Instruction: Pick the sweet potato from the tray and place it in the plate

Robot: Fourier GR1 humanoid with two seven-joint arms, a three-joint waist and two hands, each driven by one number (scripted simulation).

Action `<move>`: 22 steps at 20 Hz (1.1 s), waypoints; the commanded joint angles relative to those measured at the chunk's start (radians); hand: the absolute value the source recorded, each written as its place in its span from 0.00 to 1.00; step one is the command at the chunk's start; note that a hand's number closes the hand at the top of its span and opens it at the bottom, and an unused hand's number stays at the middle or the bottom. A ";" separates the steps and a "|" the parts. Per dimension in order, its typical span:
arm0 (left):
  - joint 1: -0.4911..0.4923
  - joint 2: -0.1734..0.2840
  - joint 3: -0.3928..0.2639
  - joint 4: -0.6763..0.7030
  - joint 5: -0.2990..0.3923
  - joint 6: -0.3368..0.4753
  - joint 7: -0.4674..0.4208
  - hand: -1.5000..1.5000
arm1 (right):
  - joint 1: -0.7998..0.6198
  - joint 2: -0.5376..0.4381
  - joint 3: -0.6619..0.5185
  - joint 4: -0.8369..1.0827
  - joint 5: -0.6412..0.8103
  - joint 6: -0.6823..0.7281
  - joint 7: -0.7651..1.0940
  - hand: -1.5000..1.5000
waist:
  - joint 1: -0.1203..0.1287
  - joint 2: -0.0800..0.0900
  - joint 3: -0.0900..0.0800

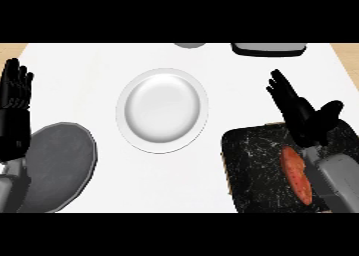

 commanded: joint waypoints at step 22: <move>-0.092 0.060 -0.029 -0.057 0.097 -0.236 0.289 0.50 | 0.356 -0.060 0.170 -0.449 0.355 -0.125 -0.275 0.00 | -0.021 0.021 0.015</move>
